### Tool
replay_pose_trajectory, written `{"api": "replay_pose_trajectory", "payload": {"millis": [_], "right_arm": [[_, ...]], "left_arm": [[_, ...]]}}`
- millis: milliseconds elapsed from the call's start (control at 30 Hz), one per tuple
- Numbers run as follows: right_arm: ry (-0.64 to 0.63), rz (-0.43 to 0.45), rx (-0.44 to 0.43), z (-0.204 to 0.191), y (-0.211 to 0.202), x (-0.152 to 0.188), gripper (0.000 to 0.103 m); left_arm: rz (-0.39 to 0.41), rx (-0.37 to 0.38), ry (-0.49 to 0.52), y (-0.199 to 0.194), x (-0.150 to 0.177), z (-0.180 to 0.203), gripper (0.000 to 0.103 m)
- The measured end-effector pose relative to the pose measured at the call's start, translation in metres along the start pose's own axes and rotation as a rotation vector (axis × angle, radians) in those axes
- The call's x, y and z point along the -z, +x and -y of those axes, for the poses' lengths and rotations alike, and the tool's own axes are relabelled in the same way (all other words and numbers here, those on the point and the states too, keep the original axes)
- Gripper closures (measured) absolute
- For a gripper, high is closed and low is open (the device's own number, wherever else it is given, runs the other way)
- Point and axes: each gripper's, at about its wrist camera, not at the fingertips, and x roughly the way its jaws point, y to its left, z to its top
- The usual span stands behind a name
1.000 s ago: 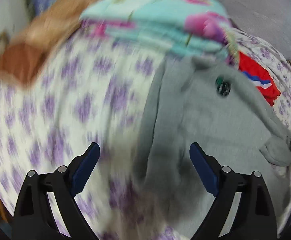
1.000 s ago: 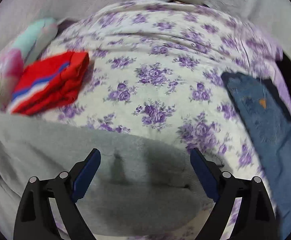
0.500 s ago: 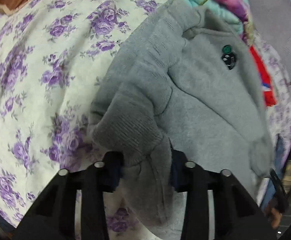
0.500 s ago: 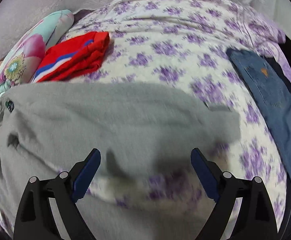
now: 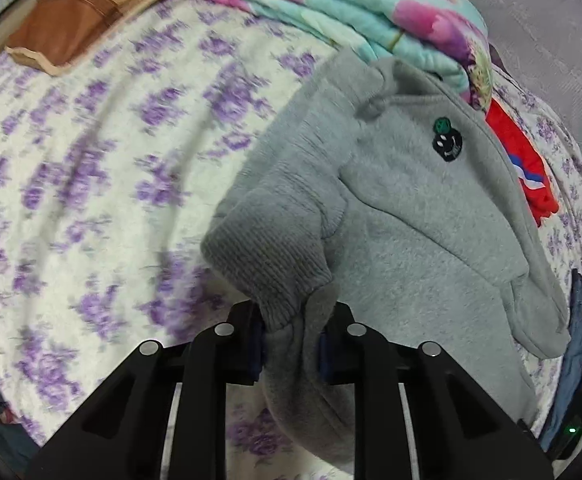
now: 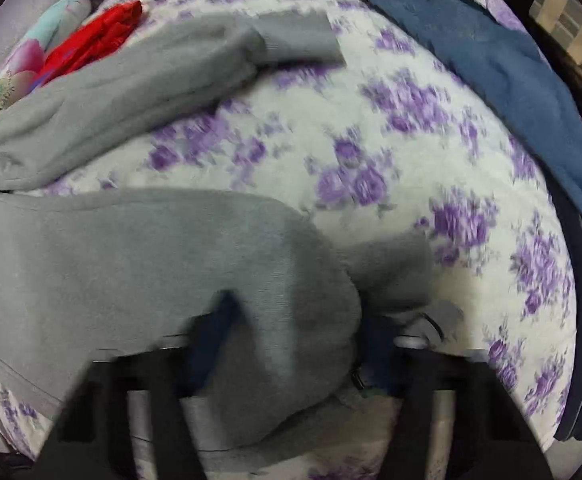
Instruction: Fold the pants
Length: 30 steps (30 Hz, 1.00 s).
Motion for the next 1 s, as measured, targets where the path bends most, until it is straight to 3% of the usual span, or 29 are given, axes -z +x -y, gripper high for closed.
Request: {"api": "replay_pose_trajectory", "payload": {"millis": [100, 200, 267, 300, 333, 400, 467, 500, 533, 600, 700, 900, 1000], "right_arm": [[-0.003, 0.001, -0.051, 0.007, -0.022, -0.002, 0.083], [-0.024, -0.060, -0.059, 0.010, -0.019, 0.003, 0.081], [-0.039, -0.119, 0.001, 0.011, -0.002, 0.004, 0.070], [-0.048, -0.133, 0.029, 0.010, 0.003, 0.004, 0.050], [-0.066, -0.134, 0.050, 0.006, 0.004, 0.000, 0.046], [-0.121, -0.048, 0.125, -0.004, -0.010, -0.016, 0.043], [-0.182, 0.106, 0.208, -0.014, -0.031, -0.039, 0.033], [-0.196, 0.167, 0.220, -0.017, -0.037, -0.049, 0.023], [-0.214, 0.230, 0.209, -0.022, -0.042, -0.060, 0.018], [-0.261, 0.282, 0.163, -0.036, -0.041, -0.088, 0.018], [-0.353, 0.319, 0.035, -0.071, -0.027, -0.128, 0.018], [-0.556, 0.200, -0.113, -0.136, 0.012, -0.182, 0.018], [-0.670, 0.153, -0.139, -0.161, 0.023, -0.189, 0.018]], "left_arm": [[0.016, 0.005, -0.033, -0.018, 0.003, -0.019, 0.084], [0.023, 0.007, -0.050, -0.034, 0.017, -0.035, 0.084], [0.002, -0.001, -0.055, -0.036, 0.030, -0.046, 0.083], [-0.016, -0.007, -0.053, -0.032, 0.034, -0.049, 0.076], [-0.039, -0.048, -0.046, -0.025, 0.039, -0.054, 0.067], [-0.081, -0.091, -0.053, -0.023, 0.043, -0.065, 0.066], [-0.049, 0.007, -0.049, -0.044, 0.043, -0.073, 0.062], [-0.003, 0.004, -0.017, -0.058, 0.040, -0.072, 0.054], [0.045, -0.016, 0.011, -0.069, 0.036, -0.070, 0.040], [0.156, -0.039, 0.069, -0.089, 0.024, -0.059, 0.022], [0.267, -0.024, 0.215, -0.093, -0.018, -0.020, 0.020], [0.219, 0.002, 0.484, -0.034, -0.093, 0.066, 0.020], [0.116, 0.004, 0.605, 0.004, -0.112, 0.093, 0.020]]}}
